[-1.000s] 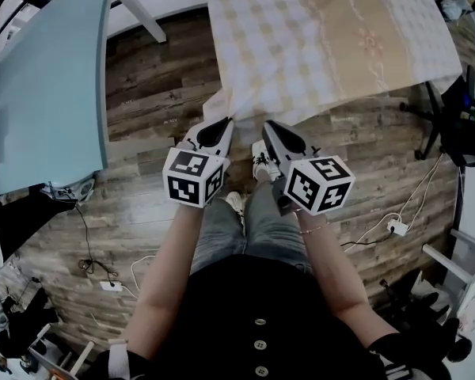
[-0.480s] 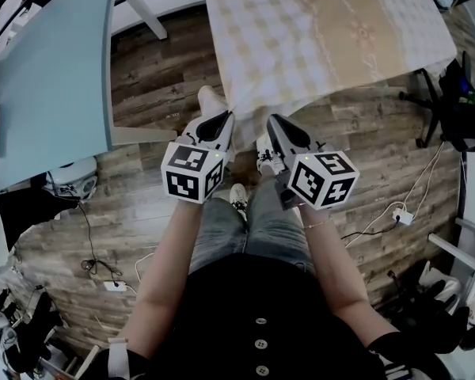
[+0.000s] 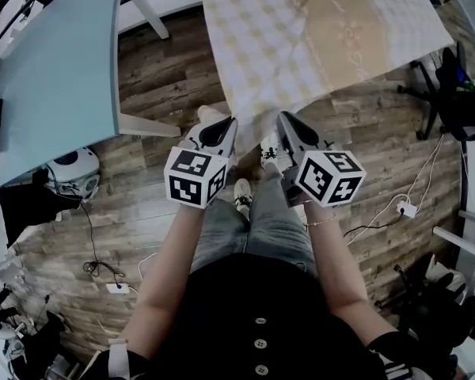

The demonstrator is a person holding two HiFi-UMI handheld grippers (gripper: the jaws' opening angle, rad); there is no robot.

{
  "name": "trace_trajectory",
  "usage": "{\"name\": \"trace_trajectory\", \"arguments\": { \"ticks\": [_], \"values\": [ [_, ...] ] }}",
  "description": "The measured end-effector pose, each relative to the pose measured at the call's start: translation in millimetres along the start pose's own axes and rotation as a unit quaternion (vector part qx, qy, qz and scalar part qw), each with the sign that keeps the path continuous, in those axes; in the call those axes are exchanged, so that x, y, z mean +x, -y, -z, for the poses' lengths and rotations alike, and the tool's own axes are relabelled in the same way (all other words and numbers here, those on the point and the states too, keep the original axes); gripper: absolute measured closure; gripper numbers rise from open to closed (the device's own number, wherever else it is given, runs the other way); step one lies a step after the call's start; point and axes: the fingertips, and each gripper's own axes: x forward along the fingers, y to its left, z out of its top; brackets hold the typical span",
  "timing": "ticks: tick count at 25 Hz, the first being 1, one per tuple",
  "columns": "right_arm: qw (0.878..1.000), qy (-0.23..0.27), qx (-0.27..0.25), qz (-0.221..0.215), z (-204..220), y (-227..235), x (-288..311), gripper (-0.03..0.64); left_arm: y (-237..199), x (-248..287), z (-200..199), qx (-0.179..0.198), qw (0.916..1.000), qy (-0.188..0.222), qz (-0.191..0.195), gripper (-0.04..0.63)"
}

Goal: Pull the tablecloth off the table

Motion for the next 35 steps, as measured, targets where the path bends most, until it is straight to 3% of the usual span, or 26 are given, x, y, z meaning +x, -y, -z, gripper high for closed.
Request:
{"name": "trace_trajectory", "arguments": {
  "ticks": [19, 35],
  "values": [
    [0.997, -0.016, -0.065, -0.029, 30, -53, -45, 0.591, 41, -40, 6, 0.005, 0.9992, 0.038, 0.015, 0.578],
    [0.997, -0.007, -0.061, -0.05, 43, -64, -94, 0.59, 79, -69, 18, -0.004, 0.9988, 0.048, -0.006, 0.578]
  ]
}}
